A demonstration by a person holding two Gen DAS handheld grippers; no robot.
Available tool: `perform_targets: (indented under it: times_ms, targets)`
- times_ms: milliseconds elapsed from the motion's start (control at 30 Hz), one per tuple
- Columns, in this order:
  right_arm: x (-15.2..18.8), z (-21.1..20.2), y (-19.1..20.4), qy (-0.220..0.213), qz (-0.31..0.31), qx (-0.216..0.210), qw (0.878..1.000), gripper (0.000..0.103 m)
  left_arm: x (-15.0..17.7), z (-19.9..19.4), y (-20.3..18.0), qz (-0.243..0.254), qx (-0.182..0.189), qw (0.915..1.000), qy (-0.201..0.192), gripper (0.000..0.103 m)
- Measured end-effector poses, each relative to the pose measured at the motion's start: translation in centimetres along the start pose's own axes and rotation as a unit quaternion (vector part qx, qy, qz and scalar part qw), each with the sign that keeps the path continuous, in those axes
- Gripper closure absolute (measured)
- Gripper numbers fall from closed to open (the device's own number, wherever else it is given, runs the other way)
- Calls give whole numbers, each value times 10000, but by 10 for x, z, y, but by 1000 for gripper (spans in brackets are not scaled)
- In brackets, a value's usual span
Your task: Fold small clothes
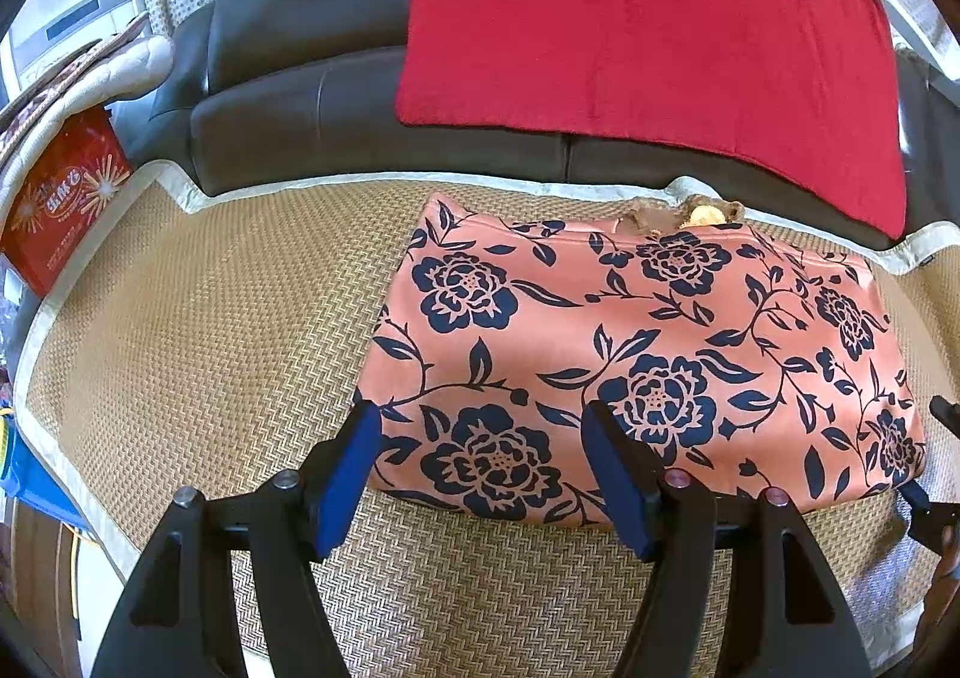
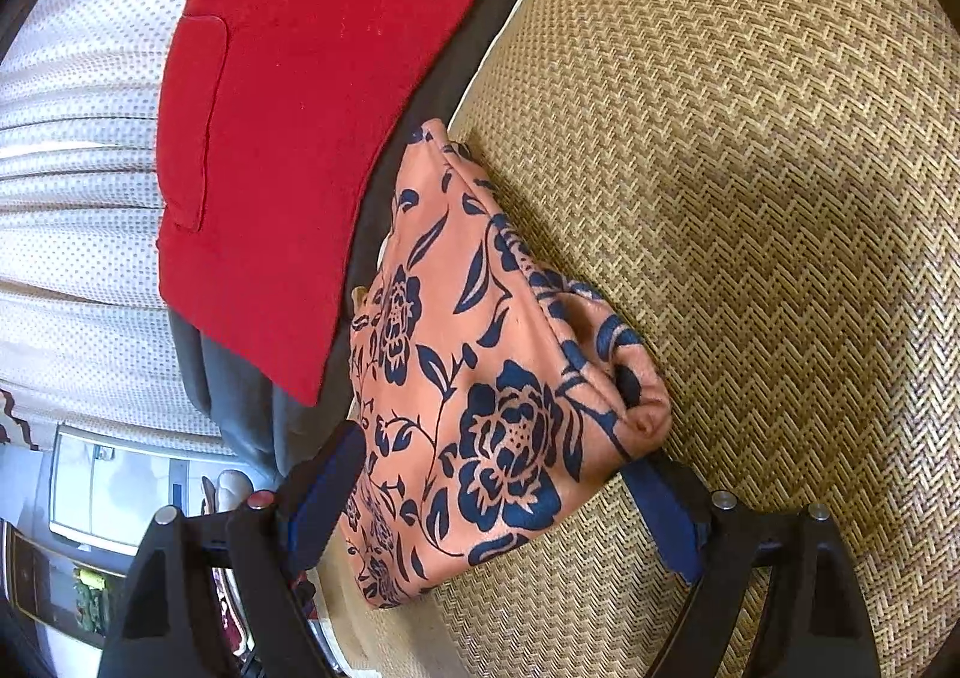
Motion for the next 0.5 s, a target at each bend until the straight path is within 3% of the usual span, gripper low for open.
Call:
perform_targets:
  times_ms: [500]
  targets:
    - [-4, 9, 7, 28, -172, 40, 9998, 15, 1, -2, -4, 112, 1, 9999, -23, 33]
Point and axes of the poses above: each gripper's, at about its wrist camera, not at the fingertips, and z roughly the way its jaws point, y to its left, x to its underside, the point moved 2 cm from there along z, roughly the way its jaws point, and after that the axes turned 12 degrees about x, right-handed, at the moved point
